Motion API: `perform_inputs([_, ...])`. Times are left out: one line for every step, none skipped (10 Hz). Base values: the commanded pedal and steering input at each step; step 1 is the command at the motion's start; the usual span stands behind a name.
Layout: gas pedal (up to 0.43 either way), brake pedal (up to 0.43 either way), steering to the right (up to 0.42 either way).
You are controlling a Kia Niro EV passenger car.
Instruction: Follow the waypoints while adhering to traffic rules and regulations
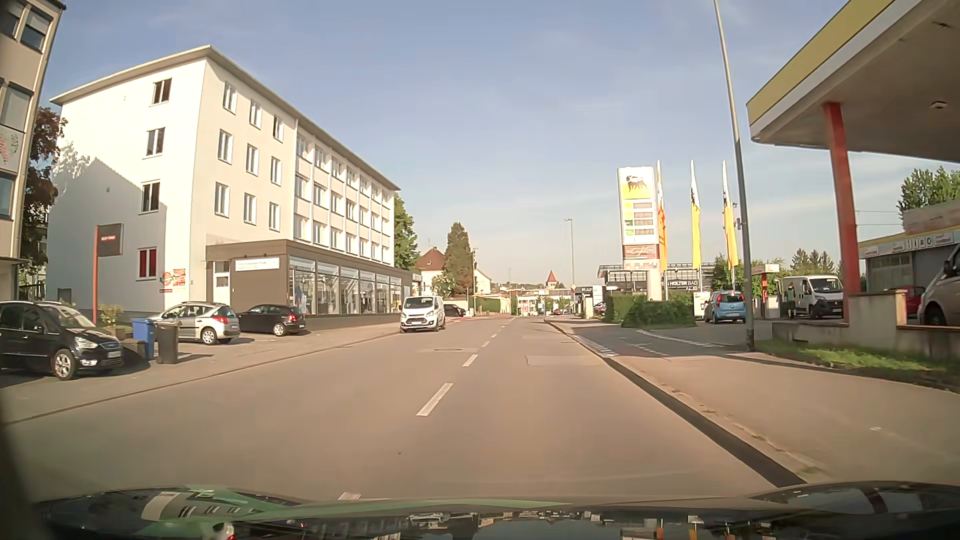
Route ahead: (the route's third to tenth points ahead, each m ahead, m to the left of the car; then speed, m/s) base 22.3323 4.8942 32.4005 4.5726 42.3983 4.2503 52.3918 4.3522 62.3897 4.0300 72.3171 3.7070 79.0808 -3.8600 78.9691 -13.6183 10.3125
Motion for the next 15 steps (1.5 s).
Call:
perform_inputs([0.000, 0.000, -0.003])
perform_inputs([0.000, 0.000, -0.004])
perform_inputs([0.000, 0.000, -0.004])
perform_inputs([0.000, 0.000, -0.004])
perform_inputs([0.000, 0.000, -0.004])
perform_inputs([0.000, 0.000, -0.004])
perform_inputs([0.000, 0.000, -0.004])
perform_inputs([0.000, 0.000, -0.004])
perform_inputs([0.000, 0.000, -0.004])
perform_inputs([0.000, 0.000, -0.003])
perform_inputs([0.000, 0.000, 0.002])
perform_inputs([0.000, 0.000, 0.004])
perform_inputs([0.000, 0.000, 0.004])
perform_inputs([0.000, 0.000, 0.005])
perform_inputs([0.000, 0.000, 0.004])
